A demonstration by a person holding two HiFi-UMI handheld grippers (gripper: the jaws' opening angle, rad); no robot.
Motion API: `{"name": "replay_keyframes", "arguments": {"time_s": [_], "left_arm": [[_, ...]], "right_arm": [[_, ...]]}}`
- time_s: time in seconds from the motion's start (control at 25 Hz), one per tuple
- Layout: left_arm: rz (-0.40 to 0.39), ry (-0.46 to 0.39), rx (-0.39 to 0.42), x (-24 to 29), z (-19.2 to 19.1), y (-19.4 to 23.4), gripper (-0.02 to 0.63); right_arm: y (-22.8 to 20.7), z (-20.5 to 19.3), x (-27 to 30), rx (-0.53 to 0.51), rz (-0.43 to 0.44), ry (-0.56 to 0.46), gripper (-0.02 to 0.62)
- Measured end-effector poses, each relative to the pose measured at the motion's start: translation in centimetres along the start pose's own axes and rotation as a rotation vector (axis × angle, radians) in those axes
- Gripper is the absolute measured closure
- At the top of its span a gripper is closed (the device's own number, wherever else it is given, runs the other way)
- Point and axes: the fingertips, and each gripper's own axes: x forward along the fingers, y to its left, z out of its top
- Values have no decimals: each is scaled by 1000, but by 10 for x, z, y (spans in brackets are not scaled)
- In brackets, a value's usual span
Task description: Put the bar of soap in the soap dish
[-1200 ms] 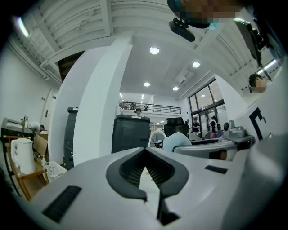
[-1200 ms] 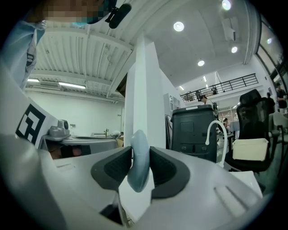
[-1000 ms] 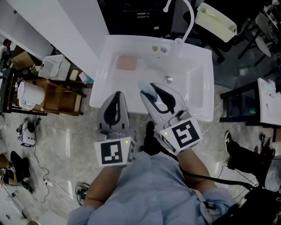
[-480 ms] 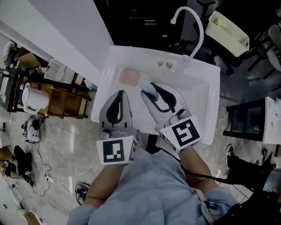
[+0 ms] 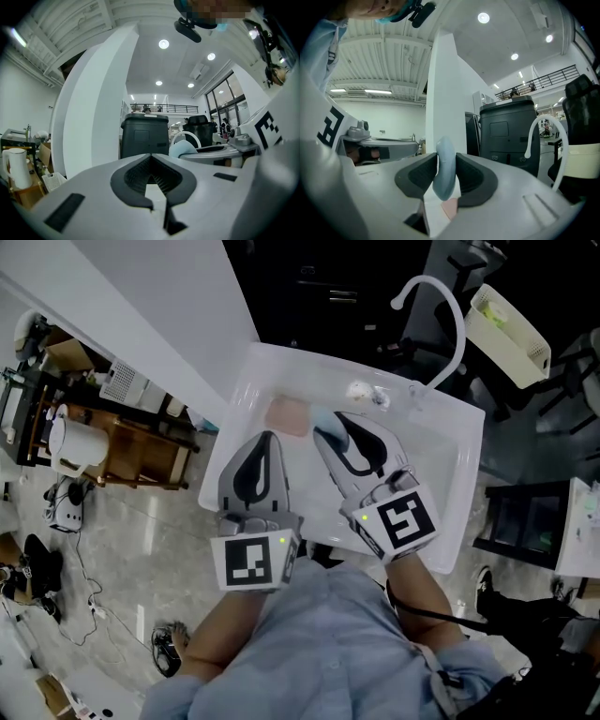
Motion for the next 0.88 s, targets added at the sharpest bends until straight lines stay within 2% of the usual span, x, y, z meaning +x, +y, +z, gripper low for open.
{"name": "replay_keyframes", "arguments": {"time_s": [0.2, 0.56, 0.76, 0.88], "left_arm": [[-12, 15, -32, 24, -12, 17, 600], [-31, 114, -93, 71, -49, 56, 600], [-76, 137, -58, 95, -67, 63, 600], [-81, 165, -74, 105, -81, 72, 600]], "right_arm": [[-6, -12, 27, 9, 6, 32, 474], [-18, -57, 81, 66, 13, 143, 474], [-29, -86, 109, 89, 9, 193, 474], [-31, -104, 124, 104, 12, 217, 474]]}}
